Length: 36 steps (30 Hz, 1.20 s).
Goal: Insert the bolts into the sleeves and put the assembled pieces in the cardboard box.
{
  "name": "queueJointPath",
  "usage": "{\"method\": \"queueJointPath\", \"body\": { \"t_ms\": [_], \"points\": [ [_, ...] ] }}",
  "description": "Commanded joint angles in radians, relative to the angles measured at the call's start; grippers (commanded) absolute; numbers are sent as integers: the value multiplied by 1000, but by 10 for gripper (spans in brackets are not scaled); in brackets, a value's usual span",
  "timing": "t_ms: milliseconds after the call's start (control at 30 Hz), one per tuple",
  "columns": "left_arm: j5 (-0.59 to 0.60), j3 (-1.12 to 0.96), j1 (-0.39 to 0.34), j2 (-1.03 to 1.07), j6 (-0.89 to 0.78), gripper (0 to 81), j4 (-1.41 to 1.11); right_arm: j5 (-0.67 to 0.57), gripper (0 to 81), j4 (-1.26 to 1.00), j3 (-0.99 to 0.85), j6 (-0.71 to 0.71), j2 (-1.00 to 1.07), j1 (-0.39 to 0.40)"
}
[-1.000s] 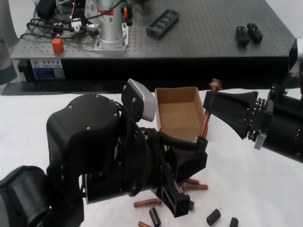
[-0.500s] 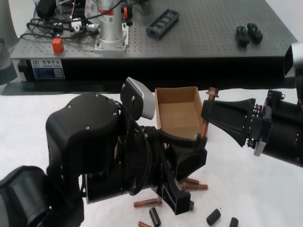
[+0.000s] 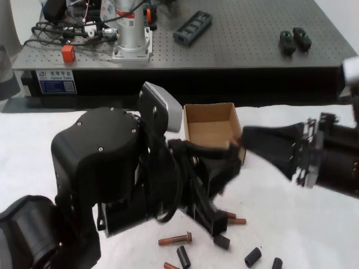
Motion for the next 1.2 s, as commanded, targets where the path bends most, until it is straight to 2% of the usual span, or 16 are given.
{"method": "queueJointPath", "body": {
  "t_ms": [0, 100, 267, 367, 500, 667, 867, 933, 1100, 1167],
  "points": [
    [-61, 18, -9, -33, -25, 7, -35, 0, 438, 23, -1, -4, -63, -72],
    [-50, -158, 55, 141, -79, 7, 49, -1, 438, 101, -1, -4, -132, -147],
    [-49, -636, 88, 480, -24, 7, 501, 71, 438, 282, -1, -14, -199, -231],
    [-49, -941, 88, 671, 50, 7, 740, 89, 438, 346, -1, -21, -204, -254],
    [-53, -1253, 91, 901, 88, 7, 932, 89, 438, 371, -1, -36, -201, -257],
    [-61, -1476, 93, 1059, 87, 7, 1056, 89, 438, 371, -1, -41, -201, -257],
    [-96, -1499, 103, 1107, 75, 10, 1061, 89, 438, 371, -1, -57, -201, -257],
    [-90, -1499, 103, 1109, 49, 70, 1066, 113, 438, 386, -1, -69, -201, -257],
    [-49, -1499, 104, 1108, 32, 352, 1073, 198, 438, 491, -5, -216, -163, -257],
    [-51, -1499, 106, 1085, 34, 392, 1110, 212, 438, 555, -19, -299, -115, -246]
  ]
}}
